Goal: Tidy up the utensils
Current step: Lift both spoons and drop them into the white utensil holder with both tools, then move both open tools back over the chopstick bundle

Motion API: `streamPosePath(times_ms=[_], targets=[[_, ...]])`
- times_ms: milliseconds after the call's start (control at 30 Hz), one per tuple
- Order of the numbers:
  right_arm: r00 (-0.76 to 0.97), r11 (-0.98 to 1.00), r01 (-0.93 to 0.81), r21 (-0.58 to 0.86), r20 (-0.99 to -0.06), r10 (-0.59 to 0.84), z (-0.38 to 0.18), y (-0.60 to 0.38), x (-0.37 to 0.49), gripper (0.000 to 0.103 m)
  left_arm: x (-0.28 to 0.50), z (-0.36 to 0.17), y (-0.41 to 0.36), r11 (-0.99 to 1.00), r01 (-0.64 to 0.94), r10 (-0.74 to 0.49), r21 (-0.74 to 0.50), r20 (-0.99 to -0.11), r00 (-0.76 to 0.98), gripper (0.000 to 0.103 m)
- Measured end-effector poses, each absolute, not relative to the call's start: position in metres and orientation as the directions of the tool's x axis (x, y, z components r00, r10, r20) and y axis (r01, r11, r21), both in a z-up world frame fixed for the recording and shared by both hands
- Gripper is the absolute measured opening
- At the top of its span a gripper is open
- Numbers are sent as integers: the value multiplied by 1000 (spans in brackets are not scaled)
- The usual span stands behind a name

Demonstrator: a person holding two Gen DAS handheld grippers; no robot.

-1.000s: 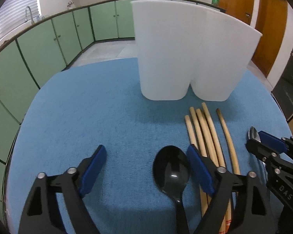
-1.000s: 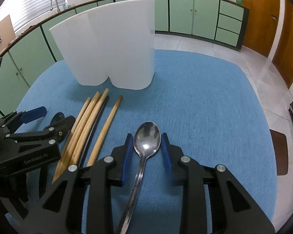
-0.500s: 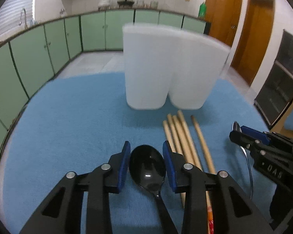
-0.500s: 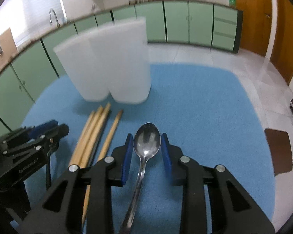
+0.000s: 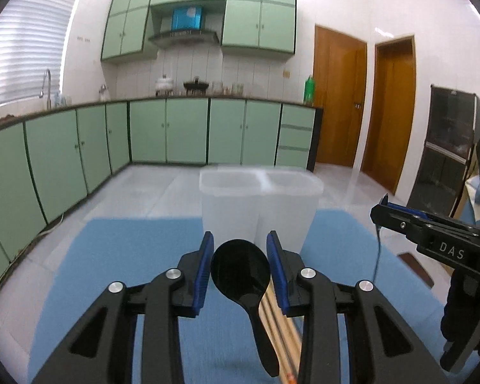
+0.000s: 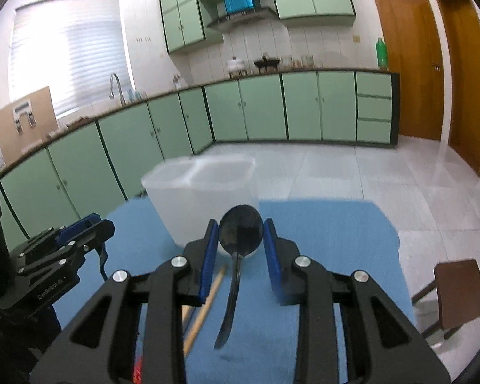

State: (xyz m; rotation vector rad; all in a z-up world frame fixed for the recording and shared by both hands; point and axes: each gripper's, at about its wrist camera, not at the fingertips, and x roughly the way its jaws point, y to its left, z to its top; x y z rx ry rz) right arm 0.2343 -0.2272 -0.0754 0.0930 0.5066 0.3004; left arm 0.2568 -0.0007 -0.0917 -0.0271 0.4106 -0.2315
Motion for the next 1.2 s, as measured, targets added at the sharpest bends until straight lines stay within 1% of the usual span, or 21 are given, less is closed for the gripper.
streamPosePath(times_ms=[233,333,500,600,667,833,1000,1067,1200], targets=[[866,934,-306,183,-355,353,-15,-240,260,27,266,-28,0,972,229,-237,-60,-251,938,34],[889,940,-304,156,-308,339,11,-242,277,27,284,-3,-4,973,225,-229,-40,-196,954,34],[906,947,-283,150,-281,316,29,-241,313,27,326,16,-19,978,208,-205,2,-161,965,34],[914,956,-257,143,-286,288,26,-240,339,27,352,13,-27,981,195,-190,15,-166,968,34],[909,960,-241,142,-314,275,18,-239,357,27,366,5,-33,981,189,-180,33,-183,966,34],[887,967,-228,114,-386,254,-10,-223,375,28,388,-19,-41,980,195,-179,38,-253,951,34],[855,959,-245,141,-435,283,-27,-218,374,28,392,-39,-37,979,202,-184,25,-316,931,35],[851,957,-246,151,-438,288,-29,-217,371,30,388,-41,-34,979,202,-187,14,-323,928,39],[855,958,-240,155,-434,284,-26,-220,361,40,375,-36,-29,980,197,-186,3,-321,929,43]])
